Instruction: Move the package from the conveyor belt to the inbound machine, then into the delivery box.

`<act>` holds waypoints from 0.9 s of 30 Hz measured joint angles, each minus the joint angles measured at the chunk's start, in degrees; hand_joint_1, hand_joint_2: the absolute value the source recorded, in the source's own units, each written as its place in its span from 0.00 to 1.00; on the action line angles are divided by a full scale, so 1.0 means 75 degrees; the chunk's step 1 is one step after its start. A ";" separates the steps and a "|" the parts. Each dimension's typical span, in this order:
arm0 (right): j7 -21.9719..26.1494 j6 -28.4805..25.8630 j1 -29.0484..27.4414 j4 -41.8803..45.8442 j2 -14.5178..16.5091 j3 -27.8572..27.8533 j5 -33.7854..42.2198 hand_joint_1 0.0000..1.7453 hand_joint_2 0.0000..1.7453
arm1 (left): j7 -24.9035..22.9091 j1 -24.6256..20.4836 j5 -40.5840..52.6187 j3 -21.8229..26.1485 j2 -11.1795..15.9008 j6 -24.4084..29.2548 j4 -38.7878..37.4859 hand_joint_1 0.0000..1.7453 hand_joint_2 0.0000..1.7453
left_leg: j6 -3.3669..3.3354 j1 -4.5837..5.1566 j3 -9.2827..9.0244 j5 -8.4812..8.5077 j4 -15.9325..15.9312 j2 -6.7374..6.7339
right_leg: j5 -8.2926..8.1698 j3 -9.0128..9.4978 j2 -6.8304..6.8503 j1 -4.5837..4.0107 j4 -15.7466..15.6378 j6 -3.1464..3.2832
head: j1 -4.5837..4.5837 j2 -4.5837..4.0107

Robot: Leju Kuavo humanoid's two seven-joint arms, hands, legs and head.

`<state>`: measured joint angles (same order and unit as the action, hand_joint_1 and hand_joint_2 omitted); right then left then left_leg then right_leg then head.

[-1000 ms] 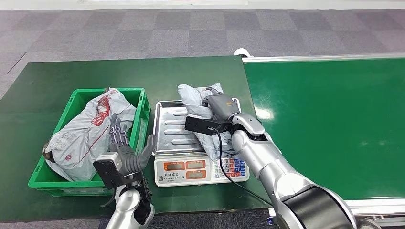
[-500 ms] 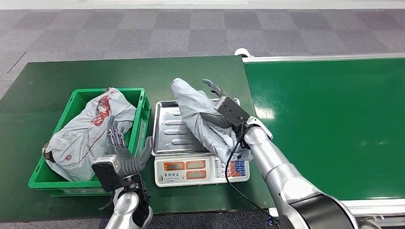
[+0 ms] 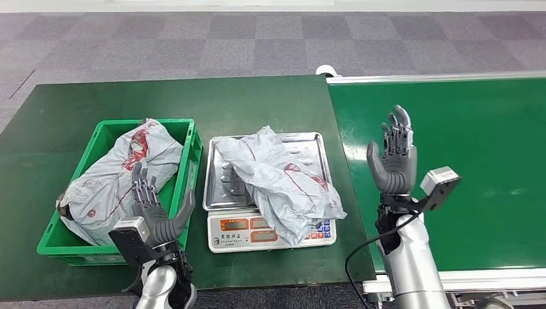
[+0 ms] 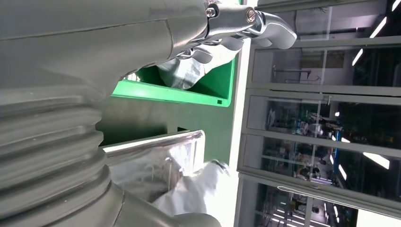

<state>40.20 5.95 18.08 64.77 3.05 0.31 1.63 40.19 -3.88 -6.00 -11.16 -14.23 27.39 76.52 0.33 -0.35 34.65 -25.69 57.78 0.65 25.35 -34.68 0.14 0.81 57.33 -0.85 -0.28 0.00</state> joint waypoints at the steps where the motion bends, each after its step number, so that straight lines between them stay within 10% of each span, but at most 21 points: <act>1: -0.0001 -0.0051 -0.0154 0.0232 -0.0009 -0.0023 -0.0017 0.00 1.00 | 0.0000 0.0003 0.0000 0.0018 0.0001 -0.0008 0.0001 0.00 1.00 | 0.0002 0.0000 -0.0001 -0.0001 0.0000 -0.0004 | 0.0001 -0.0001 -0.0002 0.0000 0.0000 0.0002 | 0.0000 0.0000; 27: -0.0006 -0.1081 -0.1232 0.1806 -0.0092 -0.0190 -0.0593 0.00 1.00 | -0.0029 -0.0006 0.0111 0.0052 0.0028 -0.0122 -0.0001 0.00 1.00 | 0.0000 0.0000 -0.0008 -0.0005 -0.0001 -0.0022 | 0.0003 0.0001 -0.0015 0.0001 0.0000 0.0003 | -0.0001 0.0000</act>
<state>40.15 -2.16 8.84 78.31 2.36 -1.11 -2.81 39.98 -3.92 -5.17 -10.77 -14.02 26.48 76.52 0.33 -0.34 34.59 -25.73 57.77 0.49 25.37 -34.67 0.03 0.81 57.33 -0.83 -0.28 0.00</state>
